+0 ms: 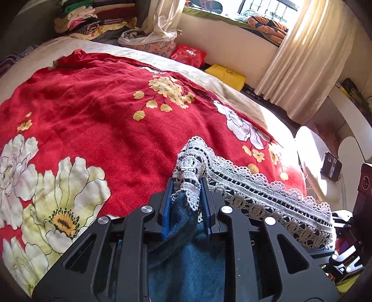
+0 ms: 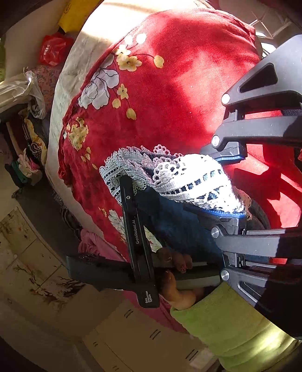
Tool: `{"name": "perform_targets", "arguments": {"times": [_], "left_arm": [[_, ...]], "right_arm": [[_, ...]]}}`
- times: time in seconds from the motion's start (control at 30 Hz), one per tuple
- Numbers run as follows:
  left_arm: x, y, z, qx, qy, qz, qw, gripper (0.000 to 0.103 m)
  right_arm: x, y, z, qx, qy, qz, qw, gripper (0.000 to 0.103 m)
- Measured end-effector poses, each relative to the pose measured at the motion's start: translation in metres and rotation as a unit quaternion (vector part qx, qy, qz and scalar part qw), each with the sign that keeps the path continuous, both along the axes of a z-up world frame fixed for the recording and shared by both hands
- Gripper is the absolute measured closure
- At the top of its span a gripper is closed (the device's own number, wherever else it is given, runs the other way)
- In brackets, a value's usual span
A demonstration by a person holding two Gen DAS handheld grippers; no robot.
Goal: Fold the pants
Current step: 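Lift the lace hem end with both tools, gathering the leg ends together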
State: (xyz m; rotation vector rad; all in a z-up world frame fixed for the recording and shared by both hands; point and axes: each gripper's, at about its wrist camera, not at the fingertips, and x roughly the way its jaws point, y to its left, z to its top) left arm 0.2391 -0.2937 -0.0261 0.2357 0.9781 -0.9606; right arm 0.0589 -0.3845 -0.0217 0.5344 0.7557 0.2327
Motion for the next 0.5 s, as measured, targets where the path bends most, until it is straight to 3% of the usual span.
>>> {"name": "perform_targets", "arguments": {"times": [0.5], "left_arm": [[-0.011,0.079,0.044,-0.093,0.006,0.049,0.9944,0.089]], "right_arm": [[-0.003,0.053,0.043,-0.023,-0.055,0.061,0.996,0.075]]}}
